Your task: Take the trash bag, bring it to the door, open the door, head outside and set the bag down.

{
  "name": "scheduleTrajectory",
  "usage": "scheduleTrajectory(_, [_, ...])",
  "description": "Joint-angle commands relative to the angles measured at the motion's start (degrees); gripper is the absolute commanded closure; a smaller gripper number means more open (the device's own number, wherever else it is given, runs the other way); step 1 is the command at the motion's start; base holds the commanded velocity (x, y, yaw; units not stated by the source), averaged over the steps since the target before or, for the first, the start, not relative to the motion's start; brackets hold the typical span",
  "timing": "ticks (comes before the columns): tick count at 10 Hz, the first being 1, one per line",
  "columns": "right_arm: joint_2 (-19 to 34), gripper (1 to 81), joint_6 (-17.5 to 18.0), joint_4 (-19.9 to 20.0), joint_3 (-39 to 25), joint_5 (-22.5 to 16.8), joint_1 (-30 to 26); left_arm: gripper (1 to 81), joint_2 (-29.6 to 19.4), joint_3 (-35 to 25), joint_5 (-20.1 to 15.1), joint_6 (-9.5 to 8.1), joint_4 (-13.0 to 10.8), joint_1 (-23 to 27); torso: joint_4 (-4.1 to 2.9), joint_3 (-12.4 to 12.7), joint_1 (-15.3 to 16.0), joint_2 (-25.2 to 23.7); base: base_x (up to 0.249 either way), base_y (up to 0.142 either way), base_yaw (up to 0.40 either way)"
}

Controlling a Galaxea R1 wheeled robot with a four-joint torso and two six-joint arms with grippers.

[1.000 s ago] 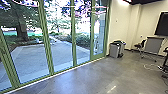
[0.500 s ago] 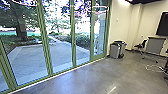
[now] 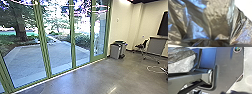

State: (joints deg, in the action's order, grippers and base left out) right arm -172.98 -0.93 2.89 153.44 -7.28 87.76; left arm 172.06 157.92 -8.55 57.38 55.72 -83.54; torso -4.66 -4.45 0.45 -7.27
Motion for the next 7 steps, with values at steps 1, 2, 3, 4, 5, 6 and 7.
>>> scheduleTrajectory(1, [0.2,1.0,-0.1,0.0,-0.3,-3.5,-3.2,81.1,-0.1,0.0,-4.4,0.54,0.3,3.6,0.0,0.0,0.0,0.0,0.159,0.0,0.0])
scheduleTrajectory(2, [0.1,1.0,-0.1,0.0,-0.3,-3.5,-3.2,81.1,-0.2,0.0,-4.4,0.54,0.3,3.6,0.0,0.0,0.0,0.0,0.158,0.0,0.0])
scheduleTrajectory(3, [0.1,1.0,-0.1,-0.1,-0.3,-3.5,-3.2,81.1,-0.2,0.0,-4.4,0.54,0.3,3.6,0.0,0.0,0.0,0.0,0.159,0.0,0.0])
scheduleTrajectory(4, [0.1,1.0,-0.1,-0.1,-0.3,-3.5,-3.2,81.1,-0.1,0.0,-4.4,0.54,0.2,3.5,0.0,0.0,0.0,0.0,0.159,0.0,0.0])
scheduleTrajectory(5, [0.1,1.0,-0.1,-0.1,-0.3,-3.5,-3.2,81.1,-0.1,0.0,-4.4,0.54,0.2,3.6,0.0,0.0,0.0,0.0,0.159,0.0,0.0])
scheduleTrajectory(6, [0.1,1.0,-0.1,-0.1,-0.3,-3.5,-3.2,81.1,-0.1,0.0,-4.4,0.54,0.2,3.5,0.0,0.0,0.0,0.0,0.158,0.0,0.0])
scheduleTrajectory(7, [0.1,1.0,-0.1,-0.1,-0.3,-3.5,-3.2,81.1,-0.1,0.0,-4.4,0.54,0.2,3.5,0.0,0.0,0.0,0.0,0.158,0.0,0.0])
